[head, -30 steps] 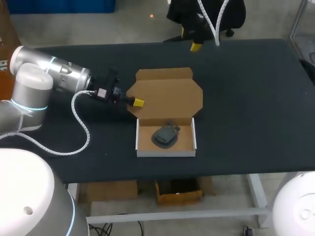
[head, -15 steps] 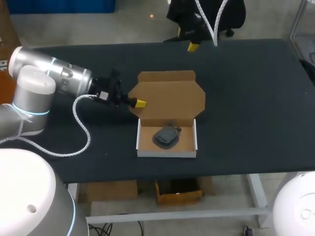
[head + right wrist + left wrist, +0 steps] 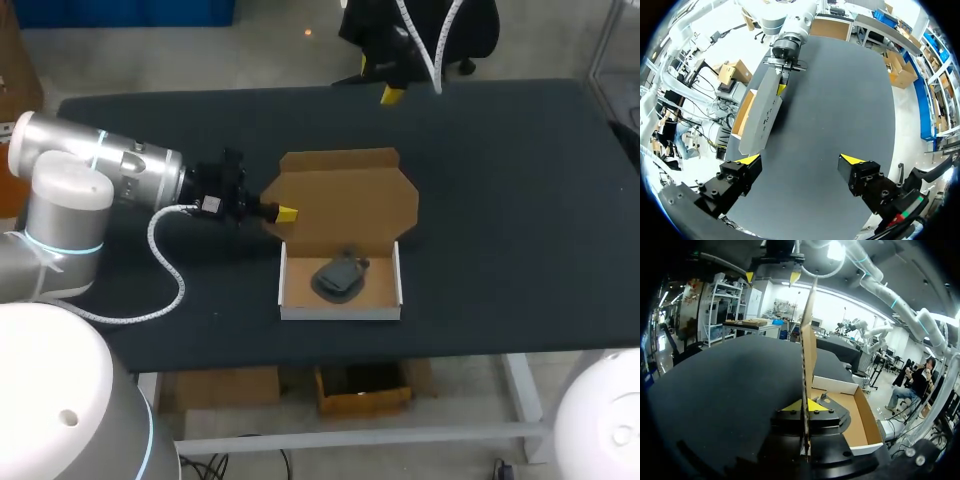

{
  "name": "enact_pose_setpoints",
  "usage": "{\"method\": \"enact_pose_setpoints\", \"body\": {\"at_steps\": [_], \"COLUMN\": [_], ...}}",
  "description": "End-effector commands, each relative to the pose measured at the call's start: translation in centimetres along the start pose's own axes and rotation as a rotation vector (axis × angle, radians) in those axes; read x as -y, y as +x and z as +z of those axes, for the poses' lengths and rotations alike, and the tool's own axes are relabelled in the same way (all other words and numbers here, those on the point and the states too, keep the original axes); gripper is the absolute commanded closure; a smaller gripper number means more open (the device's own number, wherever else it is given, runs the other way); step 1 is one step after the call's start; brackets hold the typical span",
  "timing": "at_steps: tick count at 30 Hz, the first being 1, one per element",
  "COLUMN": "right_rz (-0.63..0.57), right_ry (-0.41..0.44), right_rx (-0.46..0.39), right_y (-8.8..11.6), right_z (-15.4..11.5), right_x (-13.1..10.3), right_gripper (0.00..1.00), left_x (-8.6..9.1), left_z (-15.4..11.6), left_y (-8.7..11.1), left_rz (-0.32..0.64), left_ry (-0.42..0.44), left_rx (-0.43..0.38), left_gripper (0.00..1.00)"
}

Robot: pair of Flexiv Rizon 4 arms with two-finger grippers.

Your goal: Assemble the packaging by folding the flat box into shape, placing the metal phone stand inside, and closing the box properly

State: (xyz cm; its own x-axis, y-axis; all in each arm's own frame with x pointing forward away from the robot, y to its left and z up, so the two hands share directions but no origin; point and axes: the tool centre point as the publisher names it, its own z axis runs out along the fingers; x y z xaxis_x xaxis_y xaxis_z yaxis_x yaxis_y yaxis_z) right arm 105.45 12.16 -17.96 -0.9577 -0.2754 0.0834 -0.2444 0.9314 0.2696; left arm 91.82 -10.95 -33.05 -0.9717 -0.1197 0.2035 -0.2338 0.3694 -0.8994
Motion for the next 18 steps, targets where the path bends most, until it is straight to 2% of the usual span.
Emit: {"method": "enact_pose_setpoints", "body": {"at_steps": [1,18], "right_rz": [-0.004,-0.015], "right_ry": [-0.003,-0.009], "right_rx": [-0.004,-0.009], "right_y": [-0.04,-0.25], "right_z": [-0.01,0.11], "right_x": [0.07,-0.28], "right_gripper": [0.0,0.0], "left_x": [-0.41,-0.53], "left_z": [0.2,0.13], "left_y": [0.49,1.19], "left_rz": [0.007,0.062], "left_ry": [0.008,0.006], "left_rx": [0.014,0.036], "left_gripper": [1.0,1.0]}}
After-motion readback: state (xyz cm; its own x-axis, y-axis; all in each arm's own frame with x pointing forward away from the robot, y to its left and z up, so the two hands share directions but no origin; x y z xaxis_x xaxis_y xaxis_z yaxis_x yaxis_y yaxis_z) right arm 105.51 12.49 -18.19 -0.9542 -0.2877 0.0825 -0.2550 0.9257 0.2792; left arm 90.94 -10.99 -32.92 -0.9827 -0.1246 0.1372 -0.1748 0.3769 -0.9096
